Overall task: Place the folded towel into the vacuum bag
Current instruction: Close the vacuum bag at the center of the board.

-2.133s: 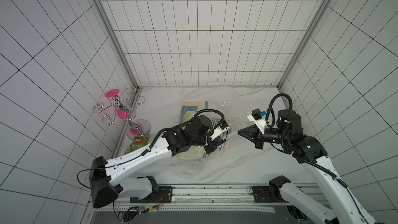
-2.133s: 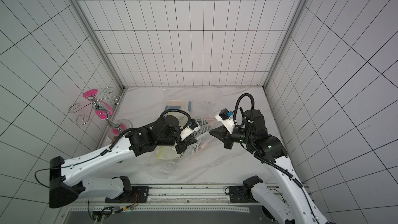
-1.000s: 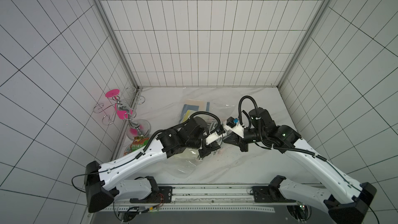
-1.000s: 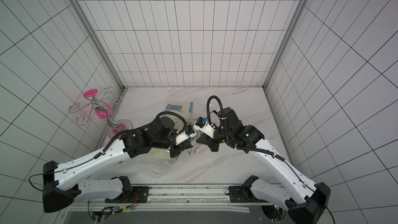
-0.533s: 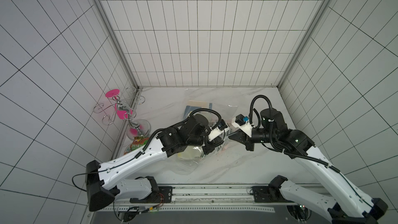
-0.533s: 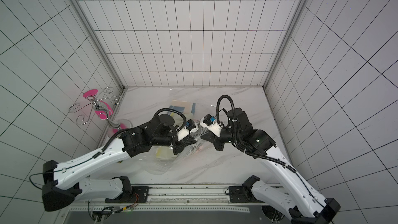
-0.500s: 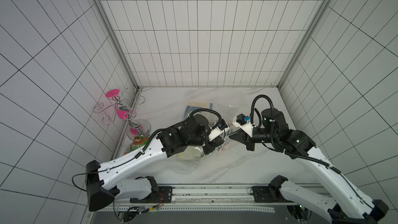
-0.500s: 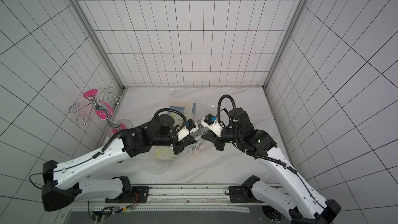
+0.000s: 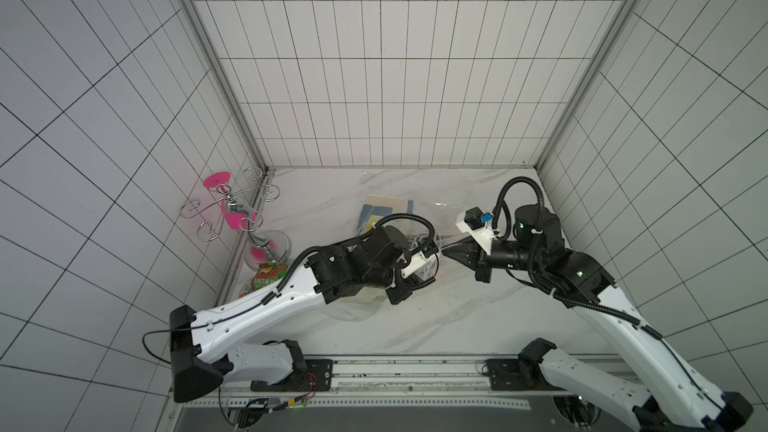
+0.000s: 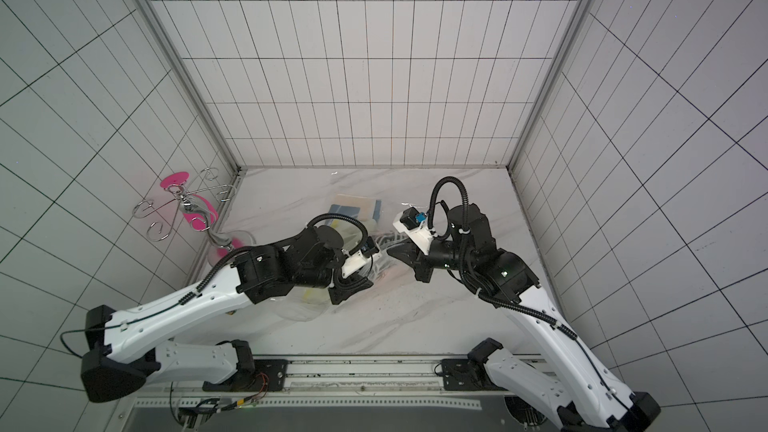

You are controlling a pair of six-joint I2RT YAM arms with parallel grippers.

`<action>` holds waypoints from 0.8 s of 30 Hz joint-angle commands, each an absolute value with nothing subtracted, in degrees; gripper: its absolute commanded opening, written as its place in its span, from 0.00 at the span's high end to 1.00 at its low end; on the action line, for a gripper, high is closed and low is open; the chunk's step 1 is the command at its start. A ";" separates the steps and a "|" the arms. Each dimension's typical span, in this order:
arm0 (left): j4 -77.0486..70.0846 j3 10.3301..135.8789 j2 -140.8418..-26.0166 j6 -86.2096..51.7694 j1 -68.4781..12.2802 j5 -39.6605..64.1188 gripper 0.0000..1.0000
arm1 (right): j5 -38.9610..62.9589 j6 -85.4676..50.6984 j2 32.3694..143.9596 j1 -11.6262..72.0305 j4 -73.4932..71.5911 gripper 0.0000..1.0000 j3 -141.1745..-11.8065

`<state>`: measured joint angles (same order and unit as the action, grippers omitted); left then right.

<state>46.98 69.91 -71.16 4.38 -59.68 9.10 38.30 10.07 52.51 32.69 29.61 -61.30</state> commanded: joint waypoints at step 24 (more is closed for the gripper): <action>19.34 62.49 -66.55 -11.27 -53.88 18.90 0.41 | 40.34 6.59 50.10 33.48 21.46 1.00 -58.88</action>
<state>24.60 62.78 -65.91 -9.15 -53.89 17.52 38.28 7.66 51.44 33.04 25.74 -59.61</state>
